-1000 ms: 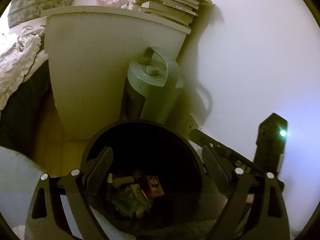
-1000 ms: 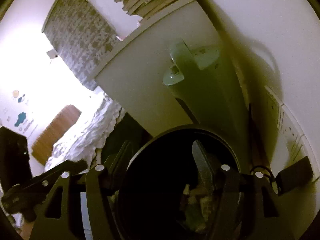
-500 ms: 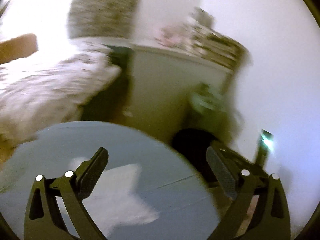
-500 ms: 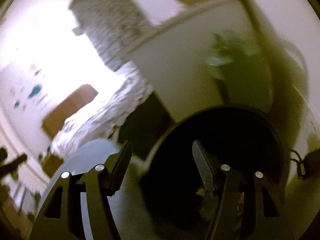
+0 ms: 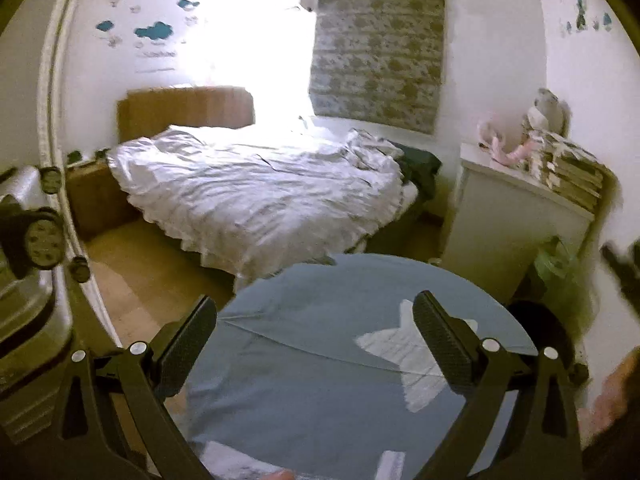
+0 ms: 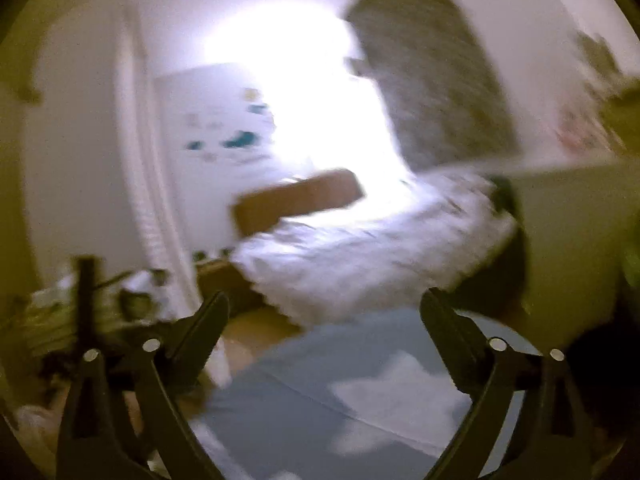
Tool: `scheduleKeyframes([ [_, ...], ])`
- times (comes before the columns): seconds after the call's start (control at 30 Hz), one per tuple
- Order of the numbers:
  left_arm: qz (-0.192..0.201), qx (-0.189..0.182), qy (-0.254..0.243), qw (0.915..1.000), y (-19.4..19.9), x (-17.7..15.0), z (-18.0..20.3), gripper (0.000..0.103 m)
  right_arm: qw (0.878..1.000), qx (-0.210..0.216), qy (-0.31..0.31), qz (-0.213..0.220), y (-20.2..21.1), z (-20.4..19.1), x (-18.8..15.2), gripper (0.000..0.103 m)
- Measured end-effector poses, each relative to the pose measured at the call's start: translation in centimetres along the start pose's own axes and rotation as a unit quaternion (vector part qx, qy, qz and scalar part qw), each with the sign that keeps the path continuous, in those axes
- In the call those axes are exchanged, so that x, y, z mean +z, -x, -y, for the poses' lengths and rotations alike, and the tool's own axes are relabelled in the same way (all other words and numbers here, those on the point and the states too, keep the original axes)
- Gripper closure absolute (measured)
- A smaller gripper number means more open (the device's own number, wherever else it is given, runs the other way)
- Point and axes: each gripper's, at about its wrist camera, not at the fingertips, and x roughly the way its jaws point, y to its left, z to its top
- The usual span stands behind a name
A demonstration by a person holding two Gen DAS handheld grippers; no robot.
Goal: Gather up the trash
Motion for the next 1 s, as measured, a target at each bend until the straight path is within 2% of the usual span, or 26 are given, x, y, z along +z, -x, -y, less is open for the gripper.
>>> scheduleKeyframes([
  [0.1,0.015,0.005,0.016,0.9997,1.6,-0.1,-1.3,0.005,0.999,0.031,0.035,0.021,0.2,-4.7,1.9,0.005],
  [0.23,0.024,0.004,0.010,0.9997,2.7,0.3,-1.5,0.005,0.999,0.032,0.037,0.014,-0.4,-6.9,2.3,0.005],
  [0.4,0.032,-0.001,0.007,0.9995,4.0,0.0,-1.7,0.005,1.000,0.003,0.022,-0.013,-1.3,-7.1,1.5,0.005],
  [0.7,0.026,-0.010,0.002,0.9996,4.7,-0.4,-1.0,0.005,0.999,-0.029,0.041,-0.002,-0.4,-8.5,1.1,0.005],
  [1.0,0.013,-0.024,0.005,0.9996,4.1,-0.7,-1.0,0.005,0.998,-0.052,0.020,-0.005,0.5,-6.4,0.5,0.005],
])
